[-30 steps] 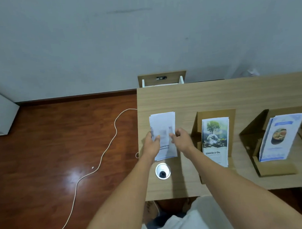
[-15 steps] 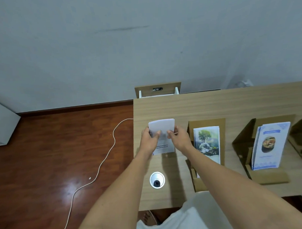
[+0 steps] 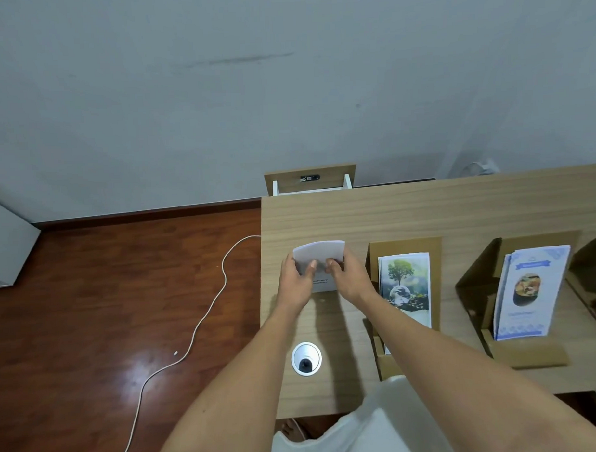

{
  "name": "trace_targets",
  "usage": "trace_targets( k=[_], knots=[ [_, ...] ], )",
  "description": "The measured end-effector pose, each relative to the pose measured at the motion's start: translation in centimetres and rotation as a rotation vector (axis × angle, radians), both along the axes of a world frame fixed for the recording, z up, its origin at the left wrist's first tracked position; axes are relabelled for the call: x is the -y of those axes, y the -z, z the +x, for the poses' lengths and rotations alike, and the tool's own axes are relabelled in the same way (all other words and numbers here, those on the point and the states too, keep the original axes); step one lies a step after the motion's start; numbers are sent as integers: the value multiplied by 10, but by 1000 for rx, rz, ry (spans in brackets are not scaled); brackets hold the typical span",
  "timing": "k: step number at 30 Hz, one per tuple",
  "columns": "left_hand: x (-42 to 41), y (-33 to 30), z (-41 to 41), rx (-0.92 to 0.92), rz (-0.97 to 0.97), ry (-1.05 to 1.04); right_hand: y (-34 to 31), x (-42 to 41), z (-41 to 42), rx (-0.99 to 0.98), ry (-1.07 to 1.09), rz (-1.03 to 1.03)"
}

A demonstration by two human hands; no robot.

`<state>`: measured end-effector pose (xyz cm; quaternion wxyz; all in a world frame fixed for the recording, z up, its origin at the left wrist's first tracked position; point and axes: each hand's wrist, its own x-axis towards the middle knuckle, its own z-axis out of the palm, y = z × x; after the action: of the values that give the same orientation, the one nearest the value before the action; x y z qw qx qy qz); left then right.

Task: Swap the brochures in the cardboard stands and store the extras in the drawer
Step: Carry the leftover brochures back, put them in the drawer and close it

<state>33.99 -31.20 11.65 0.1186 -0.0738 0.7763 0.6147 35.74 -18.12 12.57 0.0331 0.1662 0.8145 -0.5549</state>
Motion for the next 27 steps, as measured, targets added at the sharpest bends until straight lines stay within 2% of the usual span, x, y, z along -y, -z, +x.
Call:
trace_targets(
  k=[4, 10, 16, 23, 27],
  knots=[
    [0, -6, -5, 3, -9, -16, -4, 2, -1, -3, 9, 0],
    [4, -6, -11, 62, -90, 60, -2, 1, -6, 177, -55, 87],
    [8, -11, -17, 62, -119, 59, -8, 2, -10, 111, -12, 79],
    [31, -19, -13, 121, -104, -7, -15, 5, -18, 98, 0, -54],
    [51, -18, 5, 149, -64, -120, -14, 23, -14, 129, -65, -86]
  ],
)
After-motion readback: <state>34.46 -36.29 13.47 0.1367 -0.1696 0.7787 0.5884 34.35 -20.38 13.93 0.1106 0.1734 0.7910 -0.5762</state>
